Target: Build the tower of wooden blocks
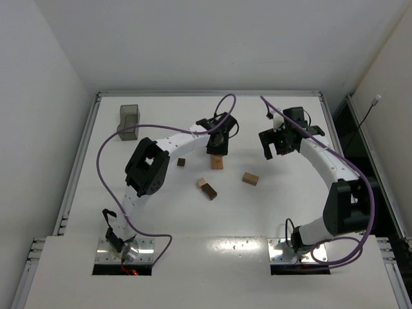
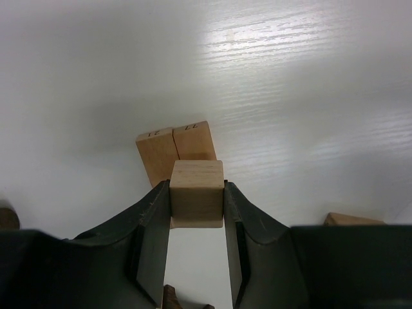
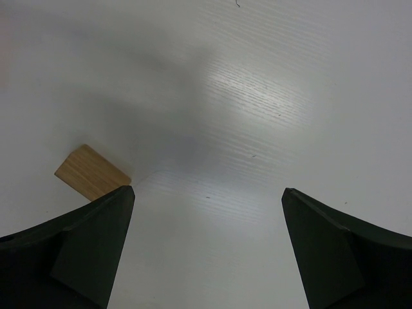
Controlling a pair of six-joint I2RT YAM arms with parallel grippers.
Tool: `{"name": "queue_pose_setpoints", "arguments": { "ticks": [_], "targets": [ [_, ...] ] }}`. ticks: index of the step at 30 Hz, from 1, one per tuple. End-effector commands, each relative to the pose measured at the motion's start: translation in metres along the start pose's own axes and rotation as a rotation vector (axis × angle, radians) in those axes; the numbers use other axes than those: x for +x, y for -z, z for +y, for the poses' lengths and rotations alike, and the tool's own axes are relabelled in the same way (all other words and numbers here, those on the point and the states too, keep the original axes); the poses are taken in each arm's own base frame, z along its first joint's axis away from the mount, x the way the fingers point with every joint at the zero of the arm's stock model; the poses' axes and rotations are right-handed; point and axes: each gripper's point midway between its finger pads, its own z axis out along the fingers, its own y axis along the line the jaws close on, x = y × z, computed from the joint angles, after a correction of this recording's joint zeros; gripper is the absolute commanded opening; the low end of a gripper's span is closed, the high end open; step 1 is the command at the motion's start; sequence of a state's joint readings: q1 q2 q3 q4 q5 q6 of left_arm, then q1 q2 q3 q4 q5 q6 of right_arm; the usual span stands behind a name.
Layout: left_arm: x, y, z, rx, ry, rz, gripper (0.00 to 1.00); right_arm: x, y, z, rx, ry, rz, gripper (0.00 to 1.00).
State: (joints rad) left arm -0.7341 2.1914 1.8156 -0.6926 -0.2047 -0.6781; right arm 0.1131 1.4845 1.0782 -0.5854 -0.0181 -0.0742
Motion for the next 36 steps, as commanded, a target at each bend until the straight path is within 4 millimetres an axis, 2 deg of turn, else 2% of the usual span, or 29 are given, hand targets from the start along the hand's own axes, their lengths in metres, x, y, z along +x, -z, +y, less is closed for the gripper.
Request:
{"name": "queue_pose_setpoints", "arguments": {
  "ticks": [1,15,22,26,27,32,36],
  "targets": [
    [-0.015,0.003,-0.009,0.010,0.014,-0.046,0.00,-0.024,0.007,-0.001,-0.011,-0.017,-0.069,0.96],
    [-0.014,-0.008,0.007,-0.061,0.014,-0.047,0.00,-0.015,-0.002,-0.002,-0.022,-0.026,-0.034,0.96],
    [-0.014,-0.013,0.011,-0.071,0.028,-0.039,0.00,-0.019,-0.001,0.000,-0.029,-0.035,-0.045,0.96],
    [-0.014,-0.014,0.013,-0.058,0.027,-0.028,0.31,-0.019,-0.001,0.000,-0.029,-0.035,-0.045,0.96],
    [-0.013,-0.014,0.012,-0.051,0.018,-0.023,0.42,-0.017,-0.004,0.000,-0.031,-0.035,-0.036,0.96],
    [-0.013,-0.014,0.012,-0.051,0.009,-0.022,0.79,-0.017,-0.004,0.000,-0.031,-0.035,-0.036,0.96],
    [-0.025,0.000,0.008,-0.027,-0.007,-0.059,0.81,-0.014,-0.005,0.001,-0.033,-0.036,-0.027,0.96]
  ]
}}
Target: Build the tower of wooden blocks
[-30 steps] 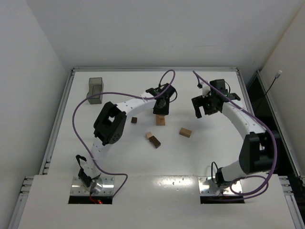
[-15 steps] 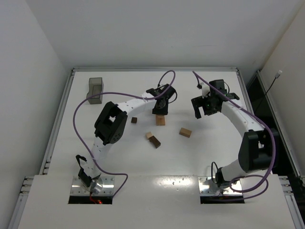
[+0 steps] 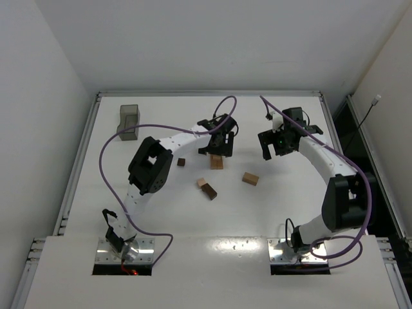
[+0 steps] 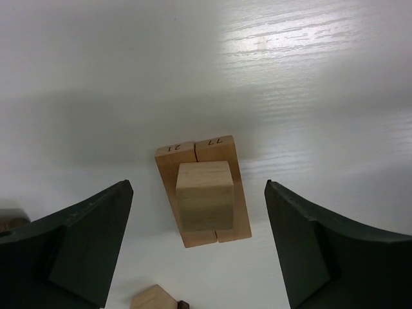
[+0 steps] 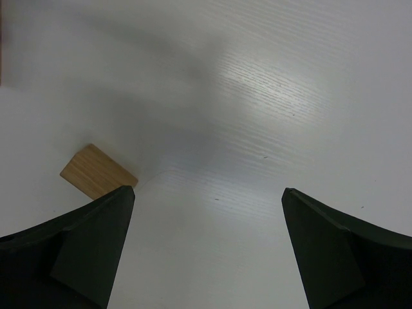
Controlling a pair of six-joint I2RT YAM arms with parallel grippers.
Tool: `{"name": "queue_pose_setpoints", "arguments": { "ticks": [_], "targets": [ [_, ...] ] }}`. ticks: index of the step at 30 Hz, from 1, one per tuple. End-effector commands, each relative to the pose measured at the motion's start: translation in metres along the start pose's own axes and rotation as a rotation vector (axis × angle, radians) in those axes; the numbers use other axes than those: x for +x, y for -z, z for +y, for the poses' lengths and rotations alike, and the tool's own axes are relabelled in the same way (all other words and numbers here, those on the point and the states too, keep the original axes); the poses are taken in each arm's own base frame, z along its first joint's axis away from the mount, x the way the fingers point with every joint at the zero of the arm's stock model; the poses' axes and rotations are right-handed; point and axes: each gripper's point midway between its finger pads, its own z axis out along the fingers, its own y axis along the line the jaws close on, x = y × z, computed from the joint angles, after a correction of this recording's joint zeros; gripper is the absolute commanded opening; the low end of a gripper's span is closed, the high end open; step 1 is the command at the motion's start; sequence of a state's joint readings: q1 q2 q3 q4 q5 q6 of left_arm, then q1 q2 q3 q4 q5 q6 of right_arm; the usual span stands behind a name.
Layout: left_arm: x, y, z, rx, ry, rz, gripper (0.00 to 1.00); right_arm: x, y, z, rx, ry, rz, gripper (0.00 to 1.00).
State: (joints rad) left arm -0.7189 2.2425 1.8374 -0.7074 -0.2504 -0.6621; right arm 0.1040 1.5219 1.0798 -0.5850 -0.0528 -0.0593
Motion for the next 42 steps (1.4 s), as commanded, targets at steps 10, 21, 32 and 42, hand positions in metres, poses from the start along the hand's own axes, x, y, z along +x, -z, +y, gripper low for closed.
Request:
{"name": "queue_pose_setpoints", "arguments": {
  "ticks": [10,21,32,42],
  "targets": [
    [-0.116,0.185,0.024,0.176,0.123,-0.481,0.95,0.006,0.022,0.035,-0.145,0.055,-0.125,0.92],
    [-0.125,0.181,0.255,-0.211,0.442,-0.479,0.96,-0.009,0.007,0.144,-0.337,0.229,-0.063,0.87],
    [-0.100,0.179,0.327,-0.325,0.557,-0.462,0.96,-0.009,-0.032,0.270,-0.264,0.286,0.084,0.85],
    [-0.092,0.173,0.344,-0.334,0.590,-0.443,0.96,-0.004,-0.061,0.301,-0.251,0.288,0.129,0.83]
  ]
}}
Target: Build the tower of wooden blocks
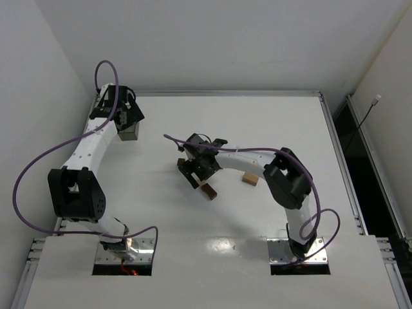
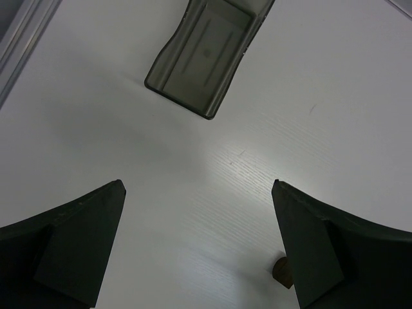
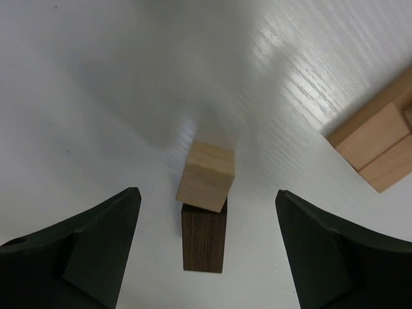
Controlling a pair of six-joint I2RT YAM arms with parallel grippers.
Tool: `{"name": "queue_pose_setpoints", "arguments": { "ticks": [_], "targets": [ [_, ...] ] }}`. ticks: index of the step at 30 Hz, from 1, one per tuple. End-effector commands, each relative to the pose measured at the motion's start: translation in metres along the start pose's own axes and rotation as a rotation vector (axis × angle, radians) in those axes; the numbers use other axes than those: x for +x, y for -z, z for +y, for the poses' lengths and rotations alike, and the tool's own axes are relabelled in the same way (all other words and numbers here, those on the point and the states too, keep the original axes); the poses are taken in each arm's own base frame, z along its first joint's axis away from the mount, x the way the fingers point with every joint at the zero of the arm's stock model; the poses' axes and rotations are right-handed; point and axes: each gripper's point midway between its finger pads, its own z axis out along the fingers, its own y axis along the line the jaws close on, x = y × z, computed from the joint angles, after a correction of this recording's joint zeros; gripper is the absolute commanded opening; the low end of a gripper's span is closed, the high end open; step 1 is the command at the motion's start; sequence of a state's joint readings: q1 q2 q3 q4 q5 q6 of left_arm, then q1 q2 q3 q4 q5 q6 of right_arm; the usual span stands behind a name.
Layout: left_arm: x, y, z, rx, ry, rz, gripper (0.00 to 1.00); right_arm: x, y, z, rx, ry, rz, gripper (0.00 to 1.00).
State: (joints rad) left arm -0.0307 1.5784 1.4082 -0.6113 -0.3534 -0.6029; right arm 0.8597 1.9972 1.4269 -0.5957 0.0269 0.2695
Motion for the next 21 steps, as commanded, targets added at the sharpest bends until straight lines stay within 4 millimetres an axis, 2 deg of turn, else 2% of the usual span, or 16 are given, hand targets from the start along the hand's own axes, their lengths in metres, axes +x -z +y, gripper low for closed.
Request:
{"name": "queue_pose_setpoints", "arguments": {
  "ticks": [1,7,8,10,11,13,14,16,17,18,19,21],
  "targets": [
    [-0.015,0.006,-0.004,0.038,0.037,-0.038,0.96,-0.013,-0.010,0.000,0.022,-0.050,-0.005,0.83],
    [-0.015,0.005,-0.002,0.041,0.043,-0.034,0.96,-0.016,-0.021,0.004,0.007,-0.061,0.020,0.80],
    [-0.015,0.005,-0.002,0.041,0.043,-0.034,0.96,-0.022,-0.019,0.005,0.005,-0.071,0.007,0.76],
    [-0.013,0.002,-0.002,0.036,0.040,-0.027,0.96,-0.017,-0.026,0.004,0.009,-0.072,0.032,0.70],
    [-0.013,0.002,-0.002,0.036,0.040,-0.027,0.96,-0.017,-0.026,0.004,0.009,-0.072,0.032,0.60],
    [-0.011,-0.001,-0.002,0.032,0.037,-0.019,0.96,-0.017,-0.026,0.005,0.010,-0.081,0.032,0.49],
    [-0.011,-0.001,-0.002,0.032,0.037,-0.019,0.96,-0.017,-0.026,0.005,0.010,-0.081,0.032,0.37],
    [-0.008,-0.005,-0.002,0.027,0.034,-0.010,0.96,-0.016,-0.024,0.004,0.009,-0.081,0.031,0.24],
    [-0.007,-0.005,-0.003,0.035,0.033,-0.006,0.96,-0.019,-0.019,0.005,0.007,-0.081,0.017,0.14],
    [-0.011,-0.003,-0.004,0.039,0.036,-0.013,0.96,-0.015,-0.020,0.004,0.009,-0.081,0.028,0.08],
    [-0.011,-0.003,-0.004,0.039,0.036,-0.013,0.96,-0.017,-0.013,0.005,0.007,-0.081,0.014,0.03],
    [-0.012,-0.005,-0.006,0.039,0.036,-0.013,0.96,-0.019,-0.007,0.000,0.030,-0.081,-0.001,0.00]
  ]
}}
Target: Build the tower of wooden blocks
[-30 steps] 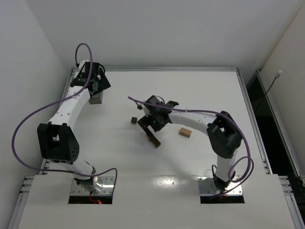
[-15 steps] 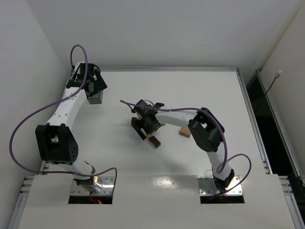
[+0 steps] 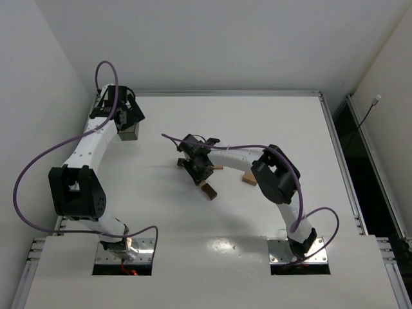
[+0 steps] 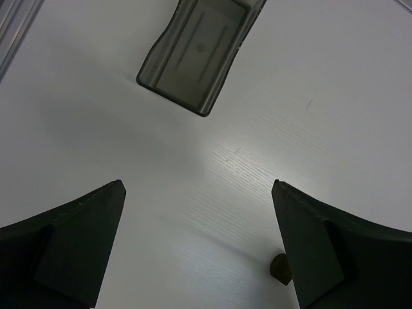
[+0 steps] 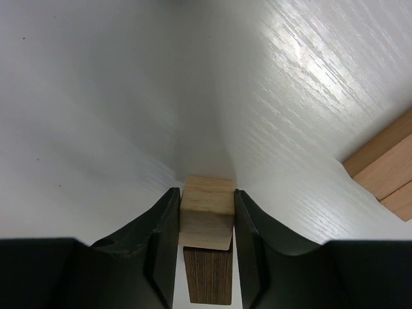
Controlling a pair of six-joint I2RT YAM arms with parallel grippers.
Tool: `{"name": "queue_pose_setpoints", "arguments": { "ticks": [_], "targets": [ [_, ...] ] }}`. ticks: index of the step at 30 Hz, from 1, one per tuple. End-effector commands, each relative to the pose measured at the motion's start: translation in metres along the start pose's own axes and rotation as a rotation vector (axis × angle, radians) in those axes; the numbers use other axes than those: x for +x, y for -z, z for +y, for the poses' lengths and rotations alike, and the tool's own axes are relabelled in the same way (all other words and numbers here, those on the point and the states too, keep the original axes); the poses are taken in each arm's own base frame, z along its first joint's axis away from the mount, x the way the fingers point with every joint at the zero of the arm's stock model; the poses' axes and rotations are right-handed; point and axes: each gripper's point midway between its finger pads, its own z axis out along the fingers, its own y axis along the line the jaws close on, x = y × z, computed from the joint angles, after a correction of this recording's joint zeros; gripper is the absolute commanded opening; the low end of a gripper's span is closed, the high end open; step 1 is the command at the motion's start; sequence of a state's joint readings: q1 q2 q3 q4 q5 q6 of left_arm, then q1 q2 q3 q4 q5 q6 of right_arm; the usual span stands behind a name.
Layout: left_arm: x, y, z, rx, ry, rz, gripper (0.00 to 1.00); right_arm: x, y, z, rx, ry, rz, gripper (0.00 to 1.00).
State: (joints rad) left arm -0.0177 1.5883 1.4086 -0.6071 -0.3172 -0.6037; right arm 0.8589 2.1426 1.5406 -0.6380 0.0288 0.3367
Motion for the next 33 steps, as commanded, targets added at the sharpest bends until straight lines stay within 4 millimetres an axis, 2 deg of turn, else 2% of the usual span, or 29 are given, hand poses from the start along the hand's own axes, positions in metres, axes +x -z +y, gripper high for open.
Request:
{"name": "queue_pose_setpoints", "arguments": {
  "ticks": [1,5,7,8,10,11,12,15,19,22,28,33],
  "targets": [
    [-0.014,-0.001,-0.005,0.020,0.028,-0.034,0.96,-0.019,0.030,-0.001,0.011,-0.014,-0.083,0.00],
    [-0.013,-0.001,-0.006,0.030,0.028,-0.029,0.96,-0.028,0.054,-0.016,0.055,-0.057,-0.126,0.00],
    [-0.013,-0.001,-0.006,0.030,0.028,-0.029,0.96,-0.036,0.072,-0.028,0.075,-0.100,-0.166,0.00],
    [-0.013,0.000,-0.008,0.038,0.028,-0.024,0.96,-0.037,0.077,-0.040,0.104,-0.152,-0.173,0.00],
    [-0.013,0.000,-0.008,0.038,0.028,-0.024,0.96,-0.042,0.092,-0.050,0.127,-0.210,-0.204,0.00],
    [-0.013,0.000,-0.008,0.038,0.028,-0.024,0.96,-0.039,0.093,-0.059,0.144,-0.260,-0.191,0.00],
    [-0.013,0.000,-0.008,0.038,0.028,-0.024,0.96,-0.042,0.099,-0.060,0.149,-0.278,-0.205,0.00],
    [-0.012,-0.004,-0.009,0.038,0.037,-0.024,0.96,-0.040,0.100,-0.073,0.169,-0.336,-0.201,0.00],
    [-0.014,-0.005,-0.011,0.039,0.037,-0.025,0.96,-0.033,0.086,-0.089,0.185,-0.379,-0.156,0.00],
    [-0.015,-0.007,-0.012,0.039,0.037,-0.025,0.96,-0.038,0.083,-0.096,0.182,-0.398,-0.151,0.00],
    [-0.012,-0.011,-0.012,0.033,0.034,-0.017,0.96,-0.033,0.069,-0.101,0.152,-0.432,-0.109,0.00],
    [-0.012,-0.011,-0.012,0.033,0.034,-0.017,0.96,-0.033,0.064,-0.096,0.129,-0.441,-0.095,0.00]
  ]
}}
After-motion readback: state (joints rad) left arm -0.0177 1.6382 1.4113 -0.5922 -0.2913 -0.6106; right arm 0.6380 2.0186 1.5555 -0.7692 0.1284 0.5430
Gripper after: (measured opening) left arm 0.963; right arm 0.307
